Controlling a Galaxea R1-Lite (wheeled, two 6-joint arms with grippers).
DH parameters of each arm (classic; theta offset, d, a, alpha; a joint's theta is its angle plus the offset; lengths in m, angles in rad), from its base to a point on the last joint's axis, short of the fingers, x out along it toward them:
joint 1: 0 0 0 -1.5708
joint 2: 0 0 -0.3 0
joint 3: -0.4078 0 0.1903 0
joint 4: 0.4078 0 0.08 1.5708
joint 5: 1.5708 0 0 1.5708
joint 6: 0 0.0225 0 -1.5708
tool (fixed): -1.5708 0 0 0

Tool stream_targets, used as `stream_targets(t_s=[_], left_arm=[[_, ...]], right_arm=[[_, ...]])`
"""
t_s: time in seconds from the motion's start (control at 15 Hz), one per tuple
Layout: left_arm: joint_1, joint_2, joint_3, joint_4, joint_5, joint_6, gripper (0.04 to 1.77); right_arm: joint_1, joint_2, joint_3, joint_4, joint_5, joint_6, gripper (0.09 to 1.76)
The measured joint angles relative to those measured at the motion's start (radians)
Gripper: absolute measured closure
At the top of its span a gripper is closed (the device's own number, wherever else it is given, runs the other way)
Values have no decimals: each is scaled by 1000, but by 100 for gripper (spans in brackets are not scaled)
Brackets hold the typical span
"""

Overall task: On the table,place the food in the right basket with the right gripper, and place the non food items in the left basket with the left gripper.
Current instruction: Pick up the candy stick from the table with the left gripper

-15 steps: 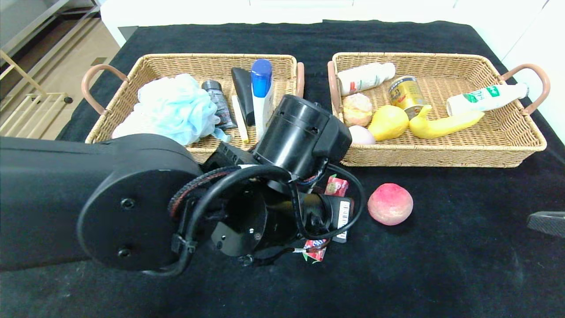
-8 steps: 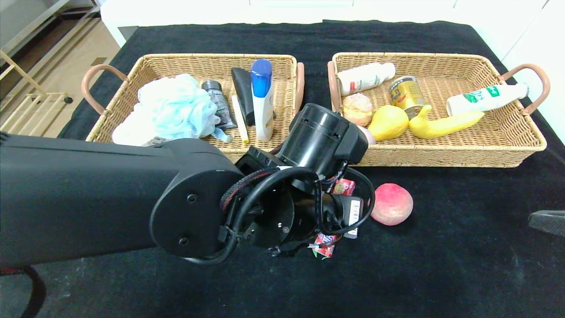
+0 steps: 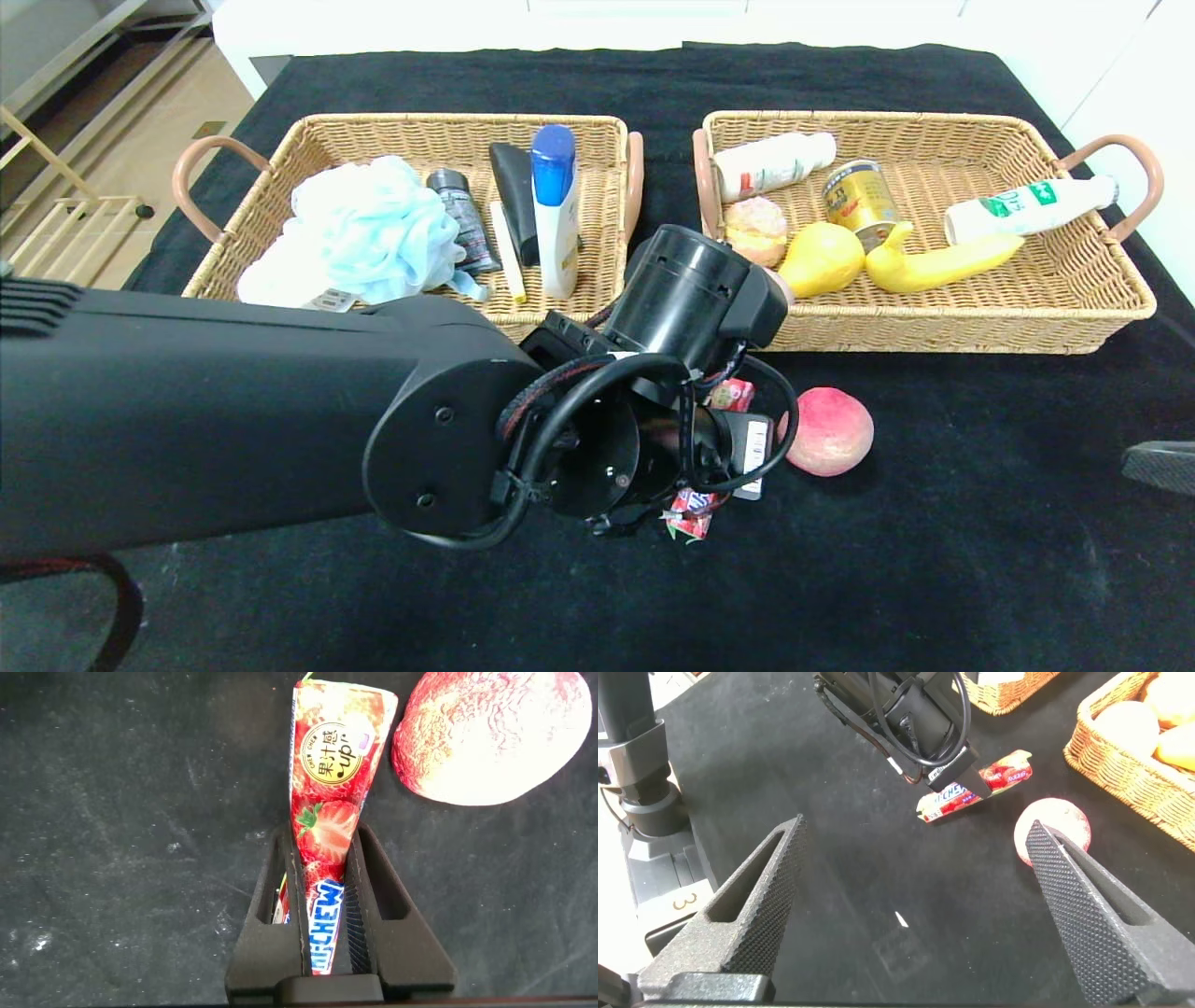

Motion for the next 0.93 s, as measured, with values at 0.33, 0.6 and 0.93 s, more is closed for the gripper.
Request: stream_targets(t_s=[0.33, 0.6, 0.93], left_arm=[[-1, 0, 1, 0, 7, 8, 90], [-5, -3, 6, -1, 11, 16, 57], [-13, -32, 26, 5, 42, 45, 35]], right_arm=[[0, -2, 0, 0, 0, 0, 14], [0, -3, 1, 0, 0, 0, 14], [1, -7, -3, 0, 1, 0, 14]])
